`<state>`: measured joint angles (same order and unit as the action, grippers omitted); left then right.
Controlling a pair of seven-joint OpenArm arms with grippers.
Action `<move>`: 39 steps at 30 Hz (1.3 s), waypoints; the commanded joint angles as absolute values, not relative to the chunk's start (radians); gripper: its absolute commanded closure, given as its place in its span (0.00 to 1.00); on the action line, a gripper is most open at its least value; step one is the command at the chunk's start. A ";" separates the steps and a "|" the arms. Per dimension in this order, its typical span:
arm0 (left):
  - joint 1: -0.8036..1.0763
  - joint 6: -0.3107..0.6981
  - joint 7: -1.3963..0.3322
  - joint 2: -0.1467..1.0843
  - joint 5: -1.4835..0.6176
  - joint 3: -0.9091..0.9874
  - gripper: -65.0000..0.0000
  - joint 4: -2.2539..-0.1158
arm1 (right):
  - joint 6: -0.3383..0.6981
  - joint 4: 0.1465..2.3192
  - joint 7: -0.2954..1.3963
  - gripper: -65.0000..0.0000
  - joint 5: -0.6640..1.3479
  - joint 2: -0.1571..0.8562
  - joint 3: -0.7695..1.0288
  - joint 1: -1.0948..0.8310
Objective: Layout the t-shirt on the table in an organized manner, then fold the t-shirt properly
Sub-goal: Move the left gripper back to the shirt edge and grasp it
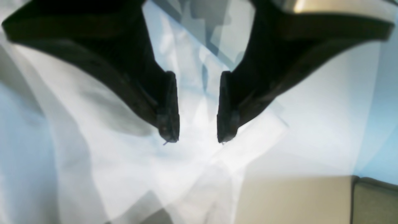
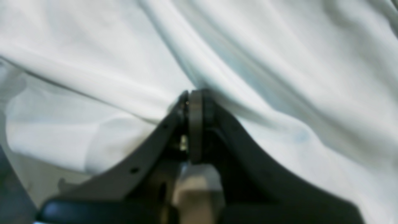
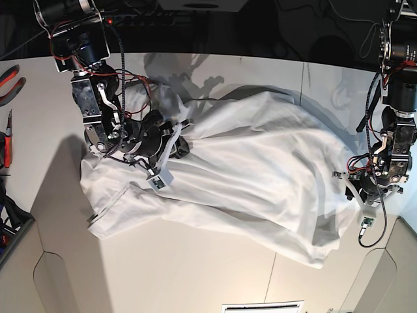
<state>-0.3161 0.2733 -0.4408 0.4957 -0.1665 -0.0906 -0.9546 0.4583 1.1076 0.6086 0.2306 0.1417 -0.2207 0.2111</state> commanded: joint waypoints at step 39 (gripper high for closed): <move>-0.341 0.451 -0.339 0.346 -0.217 -0.086 0.56 -0.864 | 0.317 1.097 0.697 1.00 0.071 0.285 -0.215 0.321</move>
